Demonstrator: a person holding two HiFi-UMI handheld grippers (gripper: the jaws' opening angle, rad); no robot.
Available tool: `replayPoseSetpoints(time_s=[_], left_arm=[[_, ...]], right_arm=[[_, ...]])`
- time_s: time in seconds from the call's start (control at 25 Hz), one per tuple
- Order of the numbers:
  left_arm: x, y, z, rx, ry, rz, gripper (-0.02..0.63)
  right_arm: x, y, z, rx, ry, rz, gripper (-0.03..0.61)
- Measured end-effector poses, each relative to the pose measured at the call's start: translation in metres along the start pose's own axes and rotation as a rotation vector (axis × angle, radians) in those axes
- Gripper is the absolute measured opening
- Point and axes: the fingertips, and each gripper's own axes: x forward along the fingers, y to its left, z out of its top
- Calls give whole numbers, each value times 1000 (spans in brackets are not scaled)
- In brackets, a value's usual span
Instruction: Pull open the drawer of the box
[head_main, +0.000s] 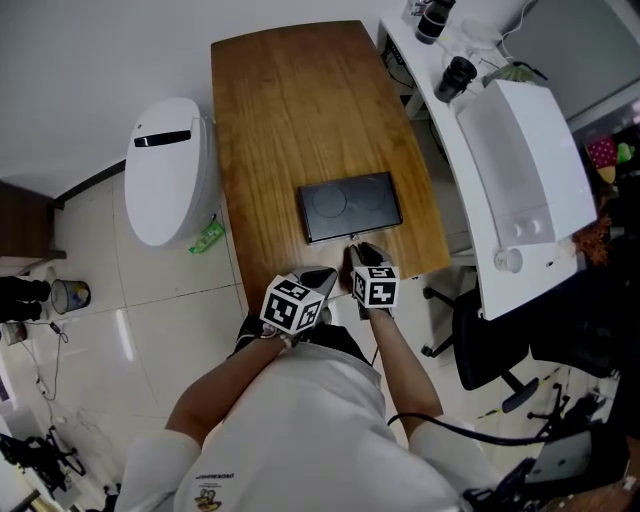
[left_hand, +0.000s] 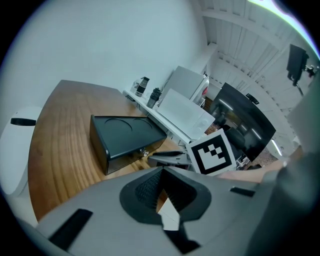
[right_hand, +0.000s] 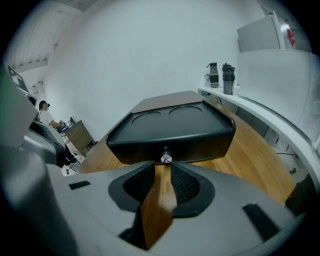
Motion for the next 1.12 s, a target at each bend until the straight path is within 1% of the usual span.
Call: replayPoseSetpoints(time_s=[0.28, 0.52, 1.12], left_arm=[[1, 13, -1, -38, 15, -6, 2], [-2, 21, 3, -40, 9, 0, 2], [-5, 17, -3, -33, 24, 1, 2]], right_arm=[[21, -8, 6, -33, 36, -46, 72], [27, -9, 5, -32, 51, -66, 60], [20, -7, -1, -50, 49, -60, 58]])
